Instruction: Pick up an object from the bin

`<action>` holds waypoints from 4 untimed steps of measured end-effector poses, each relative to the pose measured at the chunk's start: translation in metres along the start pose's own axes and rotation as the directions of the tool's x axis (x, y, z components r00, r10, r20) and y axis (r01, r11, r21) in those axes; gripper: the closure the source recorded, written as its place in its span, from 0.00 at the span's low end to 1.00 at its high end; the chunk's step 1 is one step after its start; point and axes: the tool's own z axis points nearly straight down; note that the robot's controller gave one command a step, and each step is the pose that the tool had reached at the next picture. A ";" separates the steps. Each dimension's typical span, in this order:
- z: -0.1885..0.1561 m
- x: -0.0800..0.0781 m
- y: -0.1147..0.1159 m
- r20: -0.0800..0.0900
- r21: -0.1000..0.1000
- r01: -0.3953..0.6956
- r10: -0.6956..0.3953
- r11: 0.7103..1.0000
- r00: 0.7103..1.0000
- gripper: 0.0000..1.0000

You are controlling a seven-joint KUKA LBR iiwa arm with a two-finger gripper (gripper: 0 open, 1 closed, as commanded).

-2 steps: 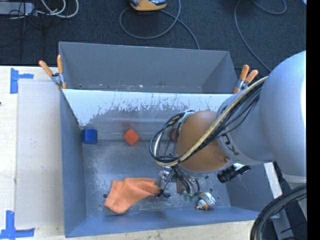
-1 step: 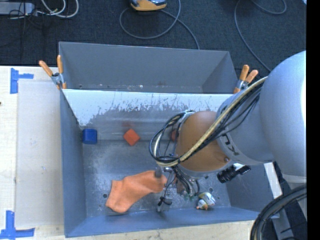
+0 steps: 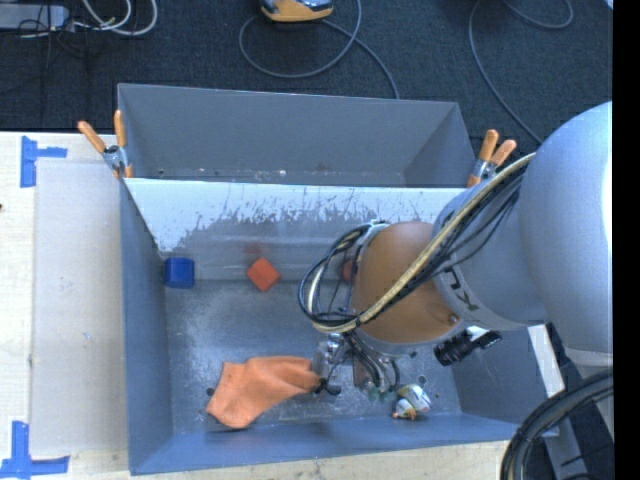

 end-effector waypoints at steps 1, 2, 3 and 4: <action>0.000 0.000 0.000 0.000 0.000 0.001 -0.001 1.000 1.000 0.00; 0.000 0.000 0.000 0.000 0.000 0.001 -0.001 1.000 1.000 1.00; 0.000 0.000 0.000 0.000 0.000 0.001 -0.001 1.000 1.000 0.00; 0.000 0.000 0.000 0.000 0.000 0.001 -0.001 1.000 1.000 1.00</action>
Offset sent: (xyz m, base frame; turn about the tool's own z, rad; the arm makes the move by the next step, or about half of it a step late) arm 0.0000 0.0000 0.0000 0.0000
